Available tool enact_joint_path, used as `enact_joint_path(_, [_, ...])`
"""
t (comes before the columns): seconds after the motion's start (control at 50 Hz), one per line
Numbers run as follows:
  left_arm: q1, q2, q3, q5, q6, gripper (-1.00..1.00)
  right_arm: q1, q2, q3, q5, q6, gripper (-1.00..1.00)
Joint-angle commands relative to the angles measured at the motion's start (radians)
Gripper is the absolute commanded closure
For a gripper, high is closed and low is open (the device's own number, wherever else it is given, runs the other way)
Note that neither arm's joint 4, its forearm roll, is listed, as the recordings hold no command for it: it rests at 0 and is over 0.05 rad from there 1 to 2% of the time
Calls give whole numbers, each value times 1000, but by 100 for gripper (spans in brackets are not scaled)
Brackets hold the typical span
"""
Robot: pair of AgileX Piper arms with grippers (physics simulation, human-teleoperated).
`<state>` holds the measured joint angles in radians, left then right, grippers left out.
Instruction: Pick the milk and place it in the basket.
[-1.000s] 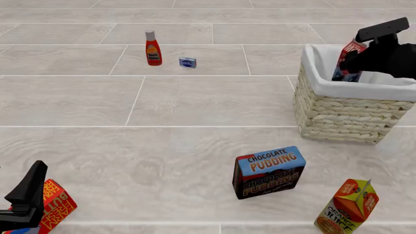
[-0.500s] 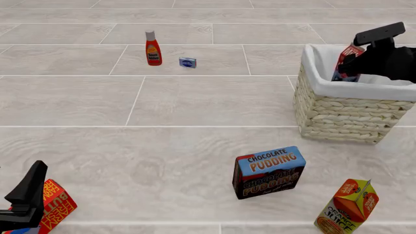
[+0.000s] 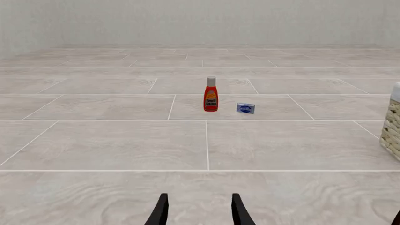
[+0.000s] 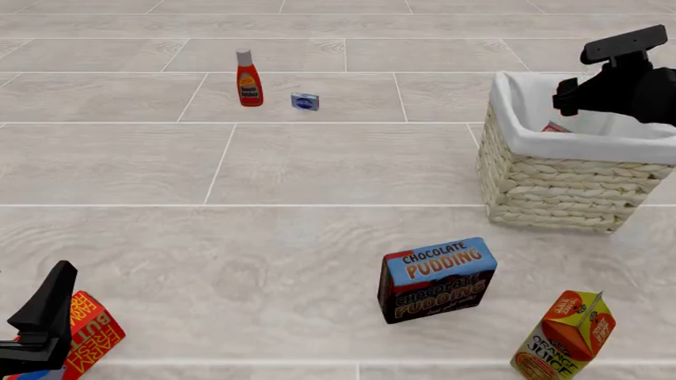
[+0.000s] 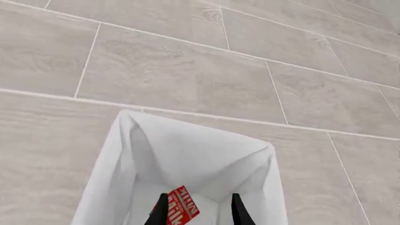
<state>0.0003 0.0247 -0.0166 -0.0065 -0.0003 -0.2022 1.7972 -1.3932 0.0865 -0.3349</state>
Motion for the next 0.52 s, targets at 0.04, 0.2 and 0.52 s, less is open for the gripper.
enact_joint_path(0.04, [0,0,0,0,0,-100,6,-42,6,5,8,-100])
enact_joint_path(0.2, [0,0,0,0,0,-100,28,-136,28,21,23,-100])
enact_joint_path(0.52, [0,0,0,0,0,-100,44,-249,81,18,39,-100])
